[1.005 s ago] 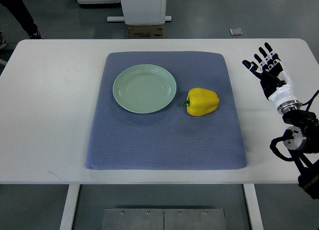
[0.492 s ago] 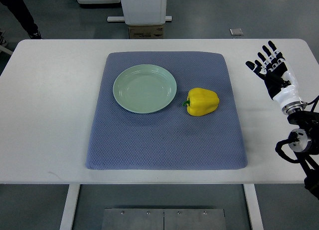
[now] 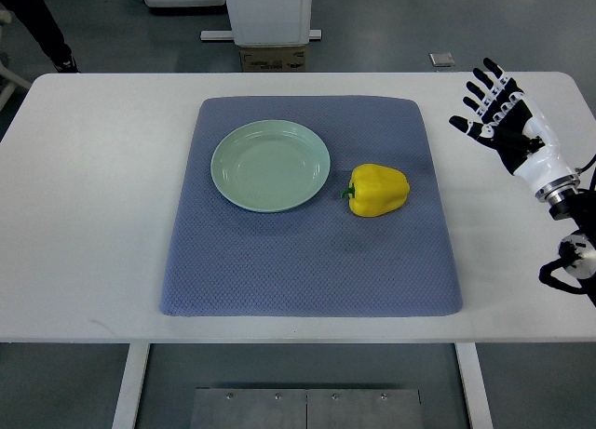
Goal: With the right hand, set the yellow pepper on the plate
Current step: 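Reach the right hand toward the yellow bell pepper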
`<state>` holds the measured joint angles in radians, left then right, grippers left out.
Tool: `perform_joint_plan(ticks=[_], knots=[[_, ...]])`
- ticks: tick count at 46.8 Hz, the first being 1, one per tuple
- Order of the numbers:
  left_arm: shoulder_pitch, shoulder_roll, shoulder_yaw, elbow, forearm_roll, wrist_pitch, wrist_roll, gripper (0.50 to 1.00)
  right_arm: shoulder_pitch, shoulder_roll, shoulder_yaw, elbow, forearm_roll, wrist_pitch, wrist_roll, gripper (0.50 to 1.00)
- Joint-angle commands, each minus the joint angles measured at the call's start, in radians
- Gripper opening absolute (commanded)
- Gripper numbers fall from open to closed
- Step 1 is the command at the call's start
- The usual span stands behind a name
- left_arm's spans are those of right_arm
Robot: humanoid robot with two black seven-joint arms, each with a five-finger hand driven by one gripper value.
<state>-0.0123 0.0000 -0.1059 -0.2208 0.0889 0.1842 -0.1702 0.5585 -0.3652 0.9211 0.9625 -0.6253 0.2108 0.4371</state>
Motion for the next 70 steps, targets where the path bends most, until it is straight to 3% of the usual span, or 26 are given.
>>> perform_joint_plan(ticks=[1, 16, 39, 52, 70], knots=[[0.000, 0.000, 0.000, 0.000, 0.000, 0.000, 0.000, 1.000, 0.029, -0.032, -0.080, -0.001, -0.016, -0.004, 0.018, 0.995], [0.000, 0.000, 0.000, 0.000, 0.000, 0.000, 0.000, 1.000, 0.155, -0.072, -0.353, -0.001, -0.148, -0.082, 0.097, 0.993], [0.000, 0.000, 0.000, 0.000, 0.000, 0.000, 0.000, 1.000, 0.265, -0.044, -0.600, -0.010, -0.264, -0.180, 0.114, 0.989], [0.000, 0.000, 0.000, 0.000, 0.000, 0.000, 0.000, 1.000, 0.291, 0.005, -0.682, -0.068, -0.298, -0.241, 0.114, 0.989], [0.000, 0.000, 0.000, 0.000, 0.000, 0.000, 0.000, 1.000, 0.296, 0.028, -0.711, -0.090, -0.300, -0.252, 0.109, 0.979]])
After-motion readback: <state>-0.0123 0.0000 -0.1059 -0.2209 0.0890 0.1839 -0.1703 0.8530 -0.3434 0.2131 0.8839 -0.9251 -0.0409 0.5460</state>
